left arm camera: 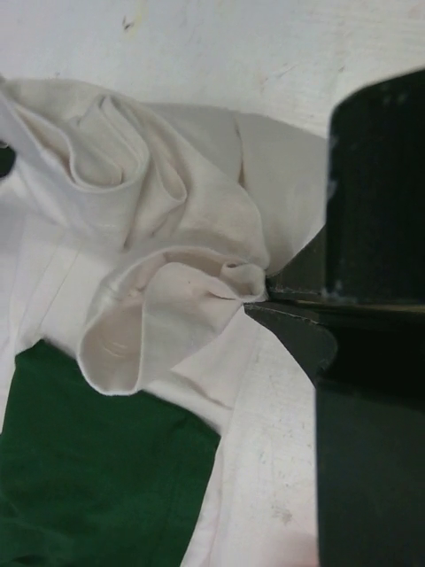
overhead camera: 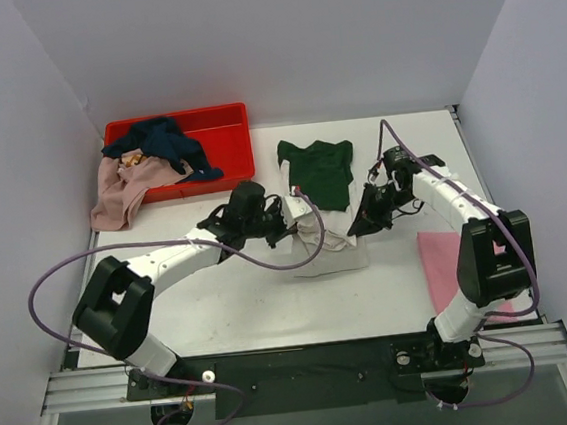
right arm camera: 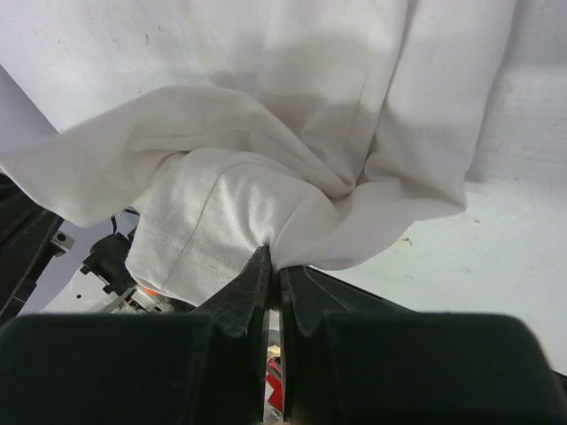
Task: Fold and stack the t-shirts
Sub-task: Fold the folded rectangular tshirt in 1/3 of the way
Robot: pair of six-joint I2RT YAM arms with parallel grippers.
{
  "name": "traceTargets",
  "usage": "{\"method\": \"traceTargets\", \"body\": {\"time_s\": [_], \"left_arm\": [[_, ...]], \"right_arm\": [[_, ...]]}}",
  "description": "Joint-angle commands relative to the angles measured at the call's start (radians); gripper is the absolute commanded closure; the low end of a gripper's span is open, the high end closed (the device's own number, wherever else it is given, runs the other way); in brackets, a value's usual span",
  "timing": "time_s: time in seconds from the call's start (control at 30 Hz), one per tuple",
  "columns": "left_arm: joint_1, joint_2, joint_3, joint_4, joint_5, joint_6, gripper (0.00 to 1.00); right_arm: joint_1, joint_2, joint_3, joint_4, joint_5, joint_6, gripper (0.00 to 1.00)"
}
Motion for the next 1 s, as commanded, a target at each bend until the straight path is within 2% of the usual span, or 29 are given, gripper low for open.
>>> {"method": "traceTargets", "body": {"time_s": [0.0, 0.4, 0.63, 0.67, 0.73, 0.77, 0.83, 0.9, 0.97], "left_arm": [[0.027, 0.105, 0.123, 0.090, 0.033, -0.052, 1.00], [0.069, 0.346, 0.328, 0.092, 0.021, -0.065, 1.00], [0.081, 0.403, 0.350, 0.103, 0.017, -0.035, 1.00], [0.081, 0.410, 0.350, 0.106, 0.016, -0.034, 1.00], [0.081, 0.415, 0.338, 0.122, 0.004, -0.032, 0.80], [0.081, 0.415, 0.333, 0.133, -0.013, -0.031, 0.57], [0.083, 0.413, 0.324, 0.173, -0.068, -0.017, 0.39], [0.086, 0.409, 0.333, 0.218, -0.160, 0.006, 0.30], [0.092, 0.407, 0.391, 0.207, -0.264, 0.037, 0.26]], "right_arm": [[-0.052, 0.061, 0.083, -0.072, -0.021, -0.053, 1.00], [-0.109, 0.306, 0.271, -0.056, -0.013, -0.053, 1.00], [-0.129, 0.383, 0.346, -0.049, -0.013, -0.041, 1.00], [-0.129, 0.404, 0.351, -0.047, -0.022, -0.039, 0.93], [-0.130, 0.430, 0.372, -0.047, -0.012, -0.042, 0.83], [-0.139, 0.435, 0.389, -0.049, -0.006, -0.044, 0.76], [-0.170, 0.444, 0.421, -0.046, 0.037, -0.035, 0.67], [-0.181, 0.420, 0.465, -0.049, 0.120, -0.041, 0.64], [-0.183, 0.368, 0.496, -0.050, 0.224, -0.079, 0.62]]}}
